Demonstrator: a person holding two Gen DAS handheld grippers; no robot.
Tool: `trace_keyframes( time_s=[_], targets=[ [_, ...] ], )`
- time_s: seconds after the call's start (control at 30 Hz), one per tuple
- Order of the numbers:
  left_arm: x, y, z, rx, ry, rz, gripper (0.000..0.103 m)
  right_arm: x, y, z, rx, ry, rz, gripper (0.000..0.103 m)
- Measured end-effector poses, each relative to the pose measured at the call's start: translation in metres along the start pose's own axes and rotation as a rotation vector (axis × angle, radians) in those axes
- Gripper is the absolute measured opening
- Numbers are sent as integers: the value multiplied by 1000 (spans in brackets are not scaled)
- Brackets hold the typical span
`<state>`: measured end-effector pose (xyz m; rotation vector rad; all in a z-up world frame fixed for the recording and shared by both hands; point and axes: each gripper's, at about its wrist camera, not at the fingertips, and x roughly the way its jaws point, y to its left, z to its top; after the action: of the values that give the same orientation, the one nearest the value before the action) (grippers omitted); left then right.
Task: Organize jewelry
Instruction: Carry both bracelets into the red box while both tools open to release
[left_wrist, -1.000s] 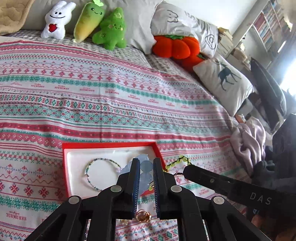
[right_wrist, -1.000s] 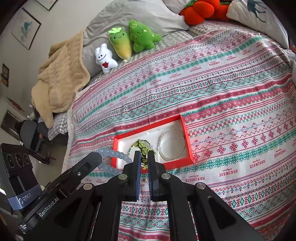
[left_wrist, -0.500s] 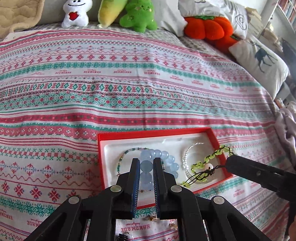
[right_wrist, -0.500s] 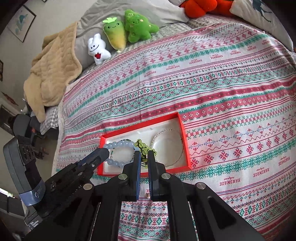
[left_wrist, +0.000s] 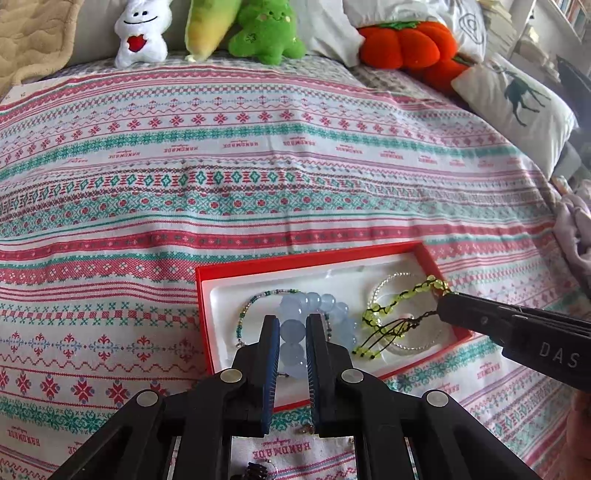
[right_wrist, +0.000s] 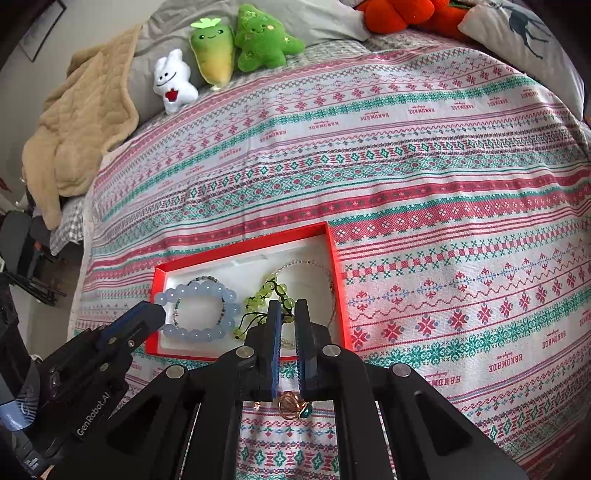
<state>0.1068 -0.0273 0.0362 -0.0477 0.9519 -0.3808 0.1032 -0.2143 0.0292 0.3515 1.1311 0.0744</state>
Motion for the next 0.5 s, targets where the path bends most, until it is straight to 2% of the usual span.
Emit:
trace_keyframes(
  time_s=[0.17,0.33,0.4,0.47,0.5],
  targets=[
    [-4,-1,-2,13,0,15,12,-1,1,-1,-24,-2,-22,8],
    [-15,0,-4,16,-13,17,34,-7,-2,-2,-20,1,-17,9],
    [-20,1,-5,11,-15,16,41,-12,-3,-3,-18,-2,-15,16],
    [-24,3,-8,6,-13,16,47,-17,-4,-4,-16,-4,-6,29],
    [-26,3,-9,6,-10,18,52,-20,-4,-6,-14,-6,1,32]
  ],
)
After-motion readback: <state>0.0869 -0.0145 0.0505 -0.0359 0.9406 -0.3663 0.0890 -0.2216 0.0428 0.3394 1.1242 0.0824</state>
